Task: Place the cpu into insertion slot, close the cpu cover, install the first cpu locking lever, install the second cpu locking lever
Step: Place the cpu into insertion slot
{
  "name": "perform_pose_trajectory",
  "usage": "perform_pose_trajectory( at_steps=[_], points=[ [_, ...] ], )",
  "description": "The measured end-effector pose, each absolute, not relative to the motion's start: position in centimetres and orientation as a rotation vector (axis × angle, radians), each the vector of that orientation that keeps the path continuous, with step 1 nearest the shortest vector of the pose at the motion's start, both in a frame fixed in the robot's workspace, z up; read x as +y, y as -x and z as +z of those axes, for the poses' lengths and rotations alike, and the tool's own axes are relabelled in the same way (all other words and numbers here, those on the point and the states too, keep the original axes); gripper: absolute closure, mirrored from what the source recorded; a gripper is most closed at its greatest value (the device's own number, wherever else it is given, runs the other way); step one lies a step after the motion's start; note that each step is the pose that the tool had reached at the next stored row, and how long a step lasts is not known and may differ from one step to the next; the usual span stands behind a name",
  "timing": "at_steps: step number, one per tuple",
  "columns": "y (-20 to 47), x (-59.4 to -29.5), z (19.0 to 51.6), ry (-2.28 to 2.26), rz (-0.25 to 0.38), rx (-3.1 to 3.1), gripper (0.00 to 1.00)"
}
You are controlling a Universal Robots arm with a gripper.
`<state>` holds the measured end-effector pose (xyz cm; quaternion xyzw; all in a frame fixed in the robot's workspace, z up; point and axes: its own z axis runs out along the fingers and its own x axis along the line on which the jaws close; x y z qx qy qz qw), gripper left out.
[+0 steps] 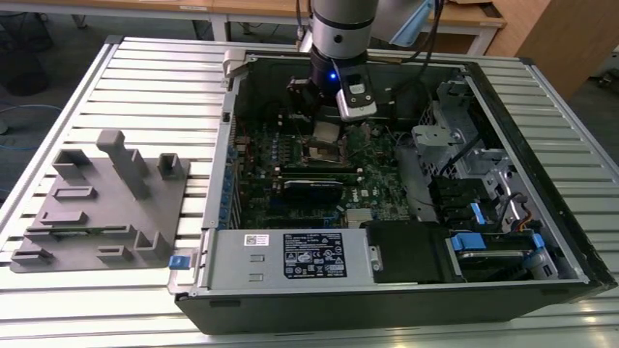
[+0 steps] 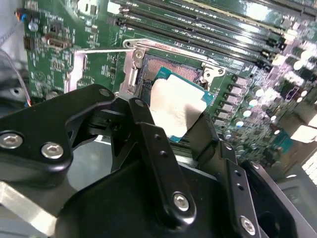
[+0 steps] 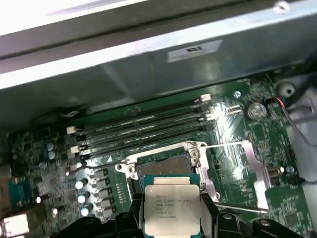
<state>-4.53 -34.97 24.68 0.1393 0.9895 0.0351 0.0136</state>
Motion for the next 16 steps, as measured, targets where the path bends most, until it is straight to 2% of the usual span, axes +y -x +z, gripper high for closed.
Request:
perform_pose_trajectory(
  at_steps=[7,16],
  points=[
    [4.53,-34.98,24.59,-0.626,0.106,3.045,0.46],
    [4.53,-34.97,24.59,-0.641,0.106,3.041,0.46]
  ],
)
